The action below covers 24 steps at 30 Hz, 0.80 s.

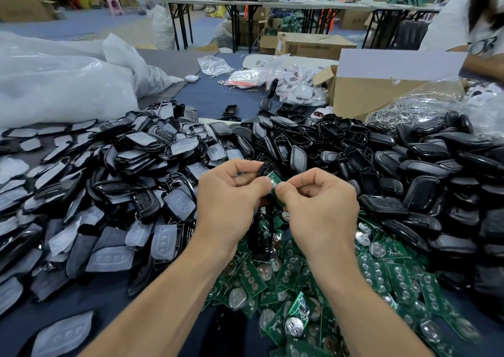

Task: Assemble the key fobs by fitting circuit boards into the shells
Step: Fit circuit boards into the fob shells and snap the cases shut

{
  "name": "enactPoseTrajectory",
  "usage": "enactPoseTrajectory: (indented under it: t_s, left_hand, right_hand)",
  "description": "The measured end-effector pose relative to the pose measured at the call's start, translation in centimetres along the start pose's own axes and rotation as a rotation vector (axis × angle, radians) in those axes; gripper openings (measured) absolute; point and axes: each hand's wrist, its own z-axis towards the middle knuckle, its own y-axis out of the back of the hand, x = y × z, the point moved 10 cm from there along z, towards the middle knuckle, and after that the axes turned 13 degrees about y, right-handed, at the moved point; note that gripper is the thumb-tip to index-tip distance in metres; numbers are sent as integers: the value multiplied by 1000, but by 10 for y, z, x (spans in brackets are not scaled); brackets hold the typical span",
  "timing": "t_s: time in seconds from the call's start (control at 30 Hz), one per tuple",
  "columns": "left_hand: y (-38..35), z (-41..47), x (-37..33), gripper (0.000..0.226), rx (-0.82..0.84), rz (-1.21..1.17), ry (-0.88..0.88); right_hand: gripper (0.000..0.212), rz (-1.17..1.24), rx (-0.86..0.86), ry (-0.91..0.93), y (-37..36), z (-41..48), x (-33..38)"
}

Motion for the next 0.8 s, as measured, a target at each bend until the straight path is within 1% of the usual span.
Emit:
enactPoseTrajectory:
  t_s: [0.07, 0.2, 0.27, 0.33, 0.4, 0.47, 0.53, 0.63, 0.8]
  left_hand:
    - [1, -2, -3, 24, -15, 13, -7]
    - [4, -1, -4, 40, -43, 65, -24]
    - [4, -1, -4, 35, -56, 82, -32]
    - [4, 0, -3, 21, -64, 111, -40]
    - [0, 1, -2, 18, -22, 176, -51]
    - [-8, 1, -1, 24, 68, 225, -60]
    - [-13, 0, -2, 28, 123, 230, -64]
    - [-14, 2, -1, 31, 136, 196, -50]
    - [-11, 6, 6, 33, 104, 133, 8]
  right_hand:
    - [20, 0, 7, -8, -1, 0, 0]
    - [20, -1, 36, -29, -4, -1, -2]
    - [19, -1, 35, -40, -5, -1, -4]
    - [18, -4, 30, -48, -5, -1, -6]
    - [18, -7, 12, -51, -4, -1, -8]
    - [19, -15, -5, -56, -1, -1, -10]
    - [19, -15, -21, -67, 1, 0, -12]
    - [20, -18, -36, -80, 2, 0, -14]
    - [21, -44, -44, -98, 4, 0, -16]
